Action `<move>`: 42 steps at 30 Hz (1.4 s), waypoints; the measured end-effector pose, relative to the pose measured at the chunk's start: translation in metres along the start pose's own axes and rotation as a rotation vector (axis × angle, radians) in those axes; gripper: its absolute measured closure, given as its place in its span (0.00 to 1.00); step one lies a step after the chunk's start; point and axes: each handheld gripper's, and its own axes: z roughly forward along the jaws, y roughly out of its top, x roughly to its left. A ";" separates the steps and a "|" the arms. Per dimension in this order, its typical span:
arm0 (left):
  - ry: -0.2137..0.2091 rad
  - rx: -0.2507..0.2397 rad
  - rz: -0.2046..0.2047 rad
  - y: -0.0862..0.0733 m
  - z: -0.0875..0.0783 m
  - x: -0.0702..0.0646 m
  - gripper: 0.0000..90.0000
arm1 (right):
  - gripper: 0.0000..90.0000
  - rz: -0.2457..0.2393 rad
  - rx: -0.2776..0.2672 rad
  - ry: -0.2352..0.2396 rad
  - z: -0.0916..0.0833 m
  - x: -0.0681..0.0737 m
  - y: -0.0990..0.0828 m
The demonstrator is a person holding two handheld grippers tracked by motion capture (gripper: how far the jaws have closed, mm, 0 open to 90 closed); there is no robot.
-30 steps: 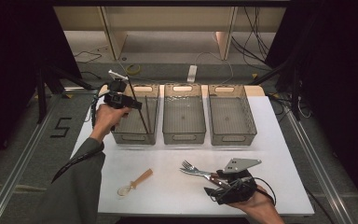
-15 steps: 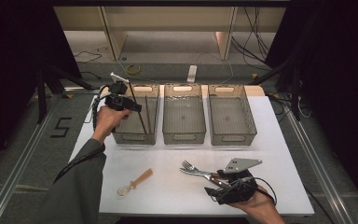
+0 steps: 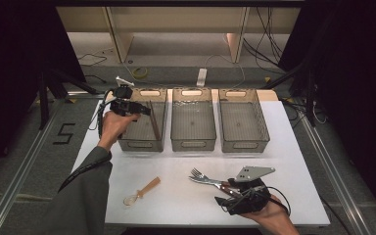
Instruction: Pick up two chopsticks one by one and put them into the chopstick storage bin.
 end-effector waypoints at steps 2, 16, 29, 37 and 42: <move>-0.021 -0.019 0.006 -0.001 -0.004 -0.003 0.43 | 0.29 0.003 -0.004 -0.002 -0.001 0.000 0.000; -0.134 -0.142 0.176 -0.048 -0.053 -0.040 0.26 | 0.28 0.024 -0.078 -0.043 -0.006 -0.002 0.000; -0.132 0.043 0.320 -0.105 -0.040 -0.062 0.21 | 0.28 0.049 -0.125 -0.070 -0.008 -0.006 -0.004; -0.099 0.112 0.356 -0.121 -0.031 -0.067 0.20 | 0.28 0.072 -0.146 -0.074 -0.010 -0.010 -0.006; -0.074 0.157 0.371 -0.129 -0.027 -0.066 0.20 | 0.28 0.076 -0.149 -0.075 -0.010 -0.011 -0.007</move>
